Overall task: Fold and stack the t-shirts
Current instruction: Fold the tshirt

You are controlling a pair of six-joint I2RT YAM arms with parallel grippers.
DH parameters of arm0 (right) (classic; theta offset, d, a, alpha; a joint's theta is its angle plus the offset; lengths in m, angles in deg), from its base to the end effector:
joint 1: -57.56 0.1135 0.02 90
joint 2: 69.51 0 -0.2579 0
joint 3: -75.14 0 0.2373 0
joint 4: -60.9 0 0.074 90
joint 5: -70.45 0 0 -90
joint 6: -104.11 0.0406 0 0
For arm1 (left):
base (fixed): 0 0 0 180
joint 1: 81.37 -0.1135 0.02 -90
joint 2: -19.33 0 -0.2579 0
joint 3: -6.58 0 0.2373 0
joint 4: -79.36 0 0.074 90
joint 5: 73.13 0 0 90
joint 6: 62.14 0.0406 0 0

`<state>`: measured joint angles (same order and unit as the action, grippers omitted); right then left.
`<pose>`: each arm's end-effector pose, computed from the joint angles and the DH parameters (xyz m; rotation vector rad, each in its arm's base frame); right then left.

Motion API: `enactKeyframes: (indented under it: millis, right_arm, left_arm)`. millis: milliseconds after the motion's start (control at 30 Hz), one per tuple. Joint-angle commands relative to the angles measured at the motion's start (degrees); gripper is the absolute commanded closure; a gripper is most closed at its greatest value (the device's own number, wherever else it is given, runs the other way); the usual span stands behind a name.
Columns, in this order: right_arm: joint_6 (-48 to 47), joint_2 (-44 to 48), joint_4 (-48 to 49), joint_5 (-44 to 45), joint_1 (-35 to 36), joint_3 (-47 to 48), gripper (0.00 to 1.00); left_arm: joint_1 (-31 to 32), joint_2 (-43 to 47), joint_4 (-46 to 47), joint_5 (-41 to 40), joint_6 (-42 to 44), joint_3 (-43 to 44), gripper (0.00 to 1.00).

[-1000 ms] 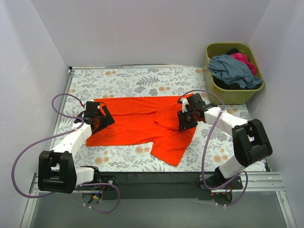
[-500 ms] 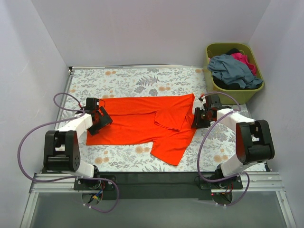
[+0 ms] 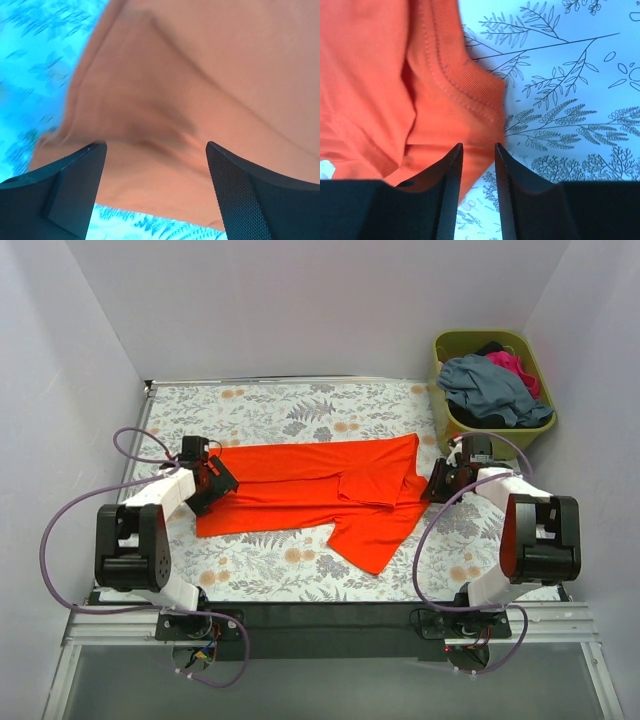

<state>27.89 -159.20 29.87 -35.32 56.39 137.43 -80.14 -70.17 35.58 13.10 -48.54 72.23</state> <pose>0.2886 0.0051 0.1659 0.2365 2.5820 0.4371 0.2784 -0.0033 0.1695 -1.7123 2.1950 -0.2736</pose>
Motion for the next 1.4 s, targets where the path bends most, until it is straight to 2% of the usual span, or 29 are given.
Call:
enactKeyframes:
  millis: [0,133,167,333,667,800,900,933,1033,1367]
  right_arm:
    - [-0.16,6.87,-0.49,-0.75,0.55,0.09,0.65]
    - [0.81,11.81,-2.16,0.21,1.08,-3.16,0.57]
    - [0.98,12.6,-2.42,0.3,2.65,-3.6,0.55]
    - [1.6,15.25,-3.48,1.26,4.06,-4.57,0.51]
    - [1.42,14.1,-3.83,2.58,5.83,-4.22,0.5]
    - [1.07,13.31,-3.75,4.52,6.35,-5.45,0.51]
    - [0.9,12.62,-3.83,5.57,6.71,-6.59,0.5]
    - [0.72,12.35,-3.92,5.66,6.88,-7.03,0.5]
    - [1.33,12.26,-4.97,7.49,8.02,-7.73,0.5]
    - [8.88,13.57,-6.65,13.39,14.35,-9.05,0.51]
  left_arm:
    - [-0.36,8.62,-5.58,-4.48,-3.4,-2.22,0.25]
    - [-1.06,13.64,-7.87,-10.89,-6.39,-7.04,0.29]
    - [-3.5,14.95,-7.96,-11.43,-6.74,-7.84,0.29]
    - [-5.45,13.65,-11.91,-15.03,-9.81,-9.61,0.33]
    - [-5.98,8.37,-11.23,-12.67,-10.97,-10.66,0.42]
    - [-5.98,6.18,-8.94,-10.91,-9.3,-12.15,0.53]
    - [-5.98,6.17,-8.41,-10.12,-9.12,-12.95,0.72]
    - [-5.89,6.52,-8.23,-10.03,-8.86,-12.86,0.83]
    - [-5.98,8.1,-7.79,-9.33,-8.07,-12.6,1.0]
    - [-5.98,10.92,-5.86,-7.75,-5.96,-13.04,1.0]
